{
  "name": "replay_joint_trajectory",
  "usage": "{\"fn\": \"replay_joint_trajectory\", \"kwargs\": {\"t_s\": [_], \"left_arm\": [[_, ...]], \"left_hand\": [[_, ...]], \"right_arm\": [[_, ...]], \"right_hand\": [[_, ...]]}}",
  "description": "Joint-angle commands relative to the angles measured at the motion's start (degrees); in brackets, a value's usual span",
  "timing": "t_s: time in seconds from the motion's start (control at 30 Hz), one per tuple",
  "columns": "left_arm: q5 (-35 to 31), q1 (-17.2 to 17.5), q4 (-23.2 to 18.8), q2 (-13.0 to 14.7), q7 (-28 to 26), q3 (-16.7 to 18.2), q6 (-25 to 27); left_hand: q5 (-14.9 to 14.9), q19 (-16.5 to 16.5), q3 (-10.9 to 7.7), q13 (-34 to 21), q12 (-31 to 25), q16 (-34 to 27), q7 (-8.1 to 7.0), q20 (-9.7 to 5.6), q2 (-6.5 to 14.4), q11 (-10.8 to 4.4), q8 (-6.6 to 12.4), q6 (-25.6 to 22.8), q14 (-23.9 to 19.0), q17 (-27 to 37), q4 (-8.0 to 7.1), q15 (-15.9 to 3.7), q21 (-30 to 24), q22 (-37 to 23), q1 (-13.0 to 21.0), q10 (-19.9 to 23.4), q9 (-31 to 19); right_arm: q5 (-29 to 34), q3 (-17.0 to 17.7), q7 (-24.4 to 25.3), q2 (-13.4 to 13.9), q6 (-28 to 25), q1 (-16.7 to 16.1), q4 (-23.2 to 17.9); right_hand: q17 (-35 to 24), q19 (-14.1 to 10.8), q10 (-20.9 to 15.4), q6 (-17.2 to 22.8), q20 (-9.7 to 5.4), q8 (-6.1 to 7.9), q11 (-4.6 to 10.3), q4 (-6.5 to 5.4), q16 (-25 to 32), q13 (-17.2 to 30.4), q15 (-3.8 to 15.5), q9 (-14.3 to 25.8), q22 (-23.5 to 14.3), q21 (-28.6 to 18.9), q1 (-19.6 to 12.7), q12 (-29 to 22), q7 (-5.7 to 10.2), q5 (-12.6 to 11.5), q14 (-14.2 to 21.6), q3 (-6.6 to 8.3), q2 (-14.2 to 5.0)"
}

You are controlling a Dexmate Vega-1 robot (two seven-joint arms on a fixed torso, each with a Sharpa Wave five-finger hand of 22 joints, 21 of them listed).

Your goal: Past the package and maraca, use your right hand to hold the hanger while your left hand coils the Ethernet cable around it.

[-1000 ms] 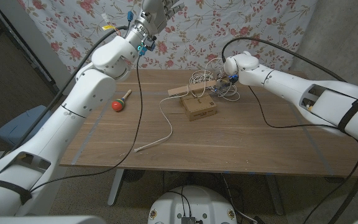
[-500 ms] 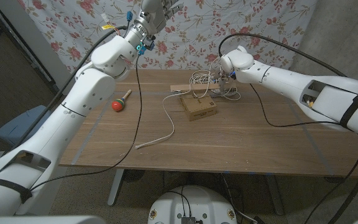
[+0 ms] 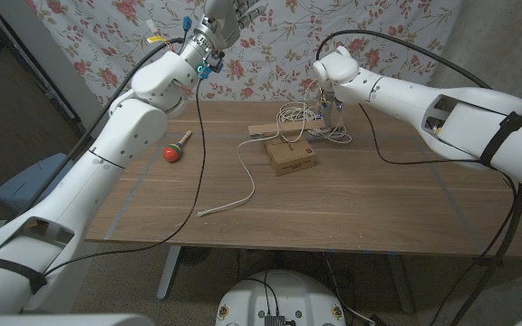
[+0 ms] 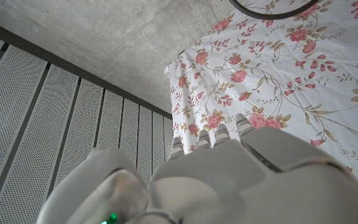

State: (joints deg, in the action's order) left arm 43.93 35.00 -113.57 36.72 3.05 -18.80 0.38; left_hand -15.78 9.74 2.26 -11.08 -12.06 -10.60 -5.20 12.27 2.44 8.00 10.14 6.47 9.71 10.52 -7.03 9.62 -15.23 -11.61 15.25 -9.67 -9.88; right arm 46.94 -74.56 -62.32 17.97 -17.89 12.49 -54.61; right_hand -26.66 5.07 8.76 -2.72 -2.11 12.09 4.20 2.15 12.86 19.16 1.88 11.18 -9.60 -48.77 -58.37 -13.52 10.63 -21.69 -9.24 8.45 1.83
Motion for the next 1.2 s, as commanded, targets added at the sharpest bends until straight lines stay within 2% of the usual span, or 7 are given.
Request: {"fn": "replay_joint_trajectory", "kwargs": {"t_s": [0.03,0.2,0.4,0.67,0.77,0.93,1.2], "left_arm": [[0.51,-0.11,1.45,0.21,1.12,0.43,-0.75],[0.63,-0.14,1.79,0.43,1.38,0.66,-0.83],[0.77,0.04,2.35,0.67,1.27,1.07,-0.9],[1.22,-0.09,3.26,0.71,1.84,1.25,-1.06],[1.12,-0.15,3.49,0.74,1.88,1.25,-1.14],[1.49,-0.62,4.42,0.54,2.46,1.07,-1.04],[1.87,-1.02,5.2,0.31,2.94,0.97,-0.99]], "left_hand": [[-0.29,4.63,0.39,-0.1,0.06,-0.09,0.18,0.04,0.22,0.42,0.21,0.46,3.62,0.14,-0.19,-0.38,0.11,-0.22,-0.37,-1.24,-0.16],[-0.34,4.7,0.48,-0.11,0.16,-0.04,0.36,0.04,0.22,0.51,0.19,0.68,3.88,0.14,-0.15,-0.35,0.17,-0.23,-0.39,-1.55,-0.17],[-0.41,4.8,0.59,-0.12,0.34,0.08,0.56,0.04,0.25,0.71,0.17,0.96,4.4,0.14,-0.08,-0.19,0.26,-0.25,-0.39,-2.13,-0.19],[-0.5,5.1,0.69,-0.14,0.61,0.18,0.7,0.04,0.3,0.84,0.22,1.18,5.01,0.15,0.03,-0.23,0.45,-0.27,-0.32,-3.04,-0.21],[-0.54,5.28,0.74,-0.15,0.72,0.25,0.67,0.04,0.33,0.84,0.2,1.39,5.4,0.15,0.09,-0.16,0.55,-0.27,-0.29,-3.49,-0.22],[-0.59,5.5,0.8,-0.16,0.87,0.25,0.68,0.05,0.39,0.76,0.13,1.8,5.73,0.16,0.17,-0.22,0.68,-0.28,-0.23,-4.13,-0.23],[-0.65,5.8,0.86,-0.17,0.85,0.29,0.69,0.05,0.45,0.86,0.09,2.26,6.24,0.16,0.26,-0.14,0.84,-0.3,-0.15,-4.47,-0.25]], "right_arm": [[-10.45,-0.95,-1.92,-15.01,10.49,9.35,31.55],[-15.83,-5.29,5.06,-15.63,10.42,10.25,34.13],[-25.2,-6.8,8.49,-11.92,9.55,9.41,30.14],[-41.38,1.23,12.97,-8.39,10.41,6.25,30.14],[-50.71,8.05,10.91,-7.02,10.23,4.06,30.14],[-61.9,17.57,4.95,-6.42,10.81,1.08,30.14],[-70.93,28.07,2.67,-5.26,10.32,-1.88,30.14]], "right_hand": [[1.05,-1.69,-3.38,3.28,-1.18,0.93,-0.37,-0.17,0.99,-0.65,2.31,0.11,-0.14,0.59,0.24,-0.78,-0.56,-0.73,2.98,-1.48,-0.09],[3.94,-12.17,-26.7,20.2,-0.07,4.15,-1.11,-1.51,10.06,-3.49,7.94,-0.16,-0.32,1.42,0.28,-6.46,-3.65,-2.59,28.65,-5.29,-2.11],[5.02,-24.21,-43.77,38.07,2.98,7.16,-3.58,-3.63,14.58,-4.96,7.26,-0.32,-0.49,0.34,3.71,-9.42,-7.08,-4.18,43.19,-12.46,1.43],[5.03,-56.86,-71.57,61.73,-4.8,7.47,-4.37,-6.73,23.21,-6.02,9.8,-0.43,-0.3,-6.62,1.8,-13.43,-11.71,-4.45,74.27,-20.26,-3.53],[3.67,-64.03,-73.95,61.85,-7.27,4.96,-5.66,-6.54,24.45,-6.99,10.82,-0.55,-0.17,-7.94,-1.58,-12.19,-14.53,-3.67,80.8,-21.26,-5.67],[5.06,-69.07,-73.3,57.62,-8.16,0.9,-7.81,-10.89,22.24,-7.71,10.66,-0.48,0.05,-7.52,3.39,-9.23,-17.22,-1.1,83.92,-24.26,-8.6],[7.53,-71.84,-64.75,45.42,-7.33,-2.23,-13.84,-11.83,15.08,-4.96,8.96,-0.16,0.0,-0.77,24.43,-4.65,-20.9,1.0,79.24,-28.86,-4.38]]}}
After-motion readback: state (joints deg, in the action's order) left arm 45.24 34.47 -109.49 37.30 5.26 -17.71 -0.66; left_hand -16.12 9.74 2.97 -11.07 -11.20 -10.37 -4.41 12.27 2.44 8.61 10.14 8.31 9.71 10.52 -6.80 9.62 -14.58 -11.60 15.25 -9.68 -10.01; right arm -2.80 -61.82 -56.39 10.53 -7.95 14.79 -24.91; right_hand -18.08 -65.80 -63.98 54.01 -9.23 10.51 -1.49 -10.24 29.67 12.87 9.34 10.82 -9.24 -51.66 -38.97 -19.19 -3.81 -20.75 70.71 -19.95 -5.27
